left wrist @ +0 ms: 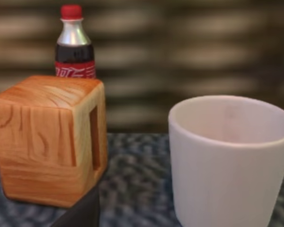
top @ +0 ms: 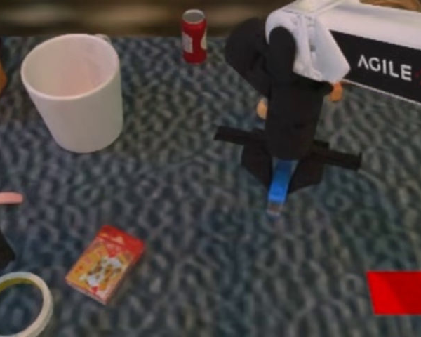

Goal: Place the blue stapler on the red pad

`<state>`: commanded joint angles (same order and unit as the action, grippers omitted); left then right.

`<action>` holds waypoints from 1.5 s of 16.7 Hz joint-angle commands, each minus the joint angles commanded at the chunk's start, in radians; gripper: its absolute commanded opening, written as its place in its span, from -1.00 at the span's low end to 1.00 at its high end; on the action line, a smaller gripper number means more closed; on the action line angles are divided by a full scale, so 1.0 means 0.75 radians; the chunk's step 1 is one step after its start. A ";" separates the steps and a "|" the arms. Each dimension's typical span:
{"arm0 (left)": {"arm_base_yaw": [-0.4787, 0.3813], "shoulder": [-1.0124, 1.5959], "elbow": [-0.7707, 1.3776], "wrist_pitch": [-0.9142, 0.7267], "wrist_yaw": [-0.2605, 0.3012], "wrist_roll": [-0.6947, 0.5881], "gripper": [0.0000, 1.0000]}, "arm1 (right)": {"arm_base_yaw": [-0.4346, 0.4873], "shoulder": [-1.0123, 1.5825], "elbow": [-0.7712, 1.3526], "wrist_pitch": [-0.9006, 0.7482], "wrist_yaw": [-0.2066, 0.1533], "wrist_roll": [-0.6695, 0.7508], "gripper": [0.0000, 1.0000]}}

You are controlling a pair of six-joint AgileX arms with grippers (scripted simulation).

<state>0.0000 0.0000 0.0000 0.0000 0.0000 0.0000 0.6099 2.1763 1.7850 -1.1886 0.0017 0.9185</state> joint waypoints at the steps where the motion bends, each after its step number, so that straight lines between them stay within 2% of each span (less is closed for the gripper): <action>1: 0.000 0.000 0.000 0.000 0.000 0.000 1.00 | 0.000 -0.012 0.015 -0.019 0.000 -0.002 -1.00; 7: 0.000 0.000 0.000 0.000 0.000 0.000 1.00 | -0.008 -0.017 0.011 -0.023 -0.004 -0.014 -1.00; 9: 0.000 0.000 0.000 0.000 0.000 0.000 1.00 | -0.015 -0.043 -0.014 -0.038 -0.020 -0.083 -1.00; 12: 0.000 0.000 0.000 0.000 0.000 0.000 1.00 | -0.042 -0.116 -0.083 -0.073 -0.059 -0.293 -1.00; 15: 0.000 0.000 0.000 0.000 0.000 0.000 1.00 | -0.085 -0.218 -0.190 -0.111 -0.100 -0.627 -1.00; 19: 0.000 0.000 0.000 0.000 0.000 0.000 1.00 | -0.164 -0.387 -0.388 -0.138 -0.138 -1.204 -1.00; 22: 0.000 0.000 0.000 0.000 0.000 0.000 1.00 | -0.230 -0.521 -0.554 -0.134 -0.142 -1.656 -1.00; 25: 0.000 0.000 0.000 0.000 0.000 0.000 1.00 | -0.296 -0.648 -0.710 -0.105 -0.124 -2.068 -1.00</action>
<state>0.0000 0.0000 0.0000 0.0000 0.0000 0.0000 0.3881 1.6906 1.2522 -1.2670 -0.0912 -0.6325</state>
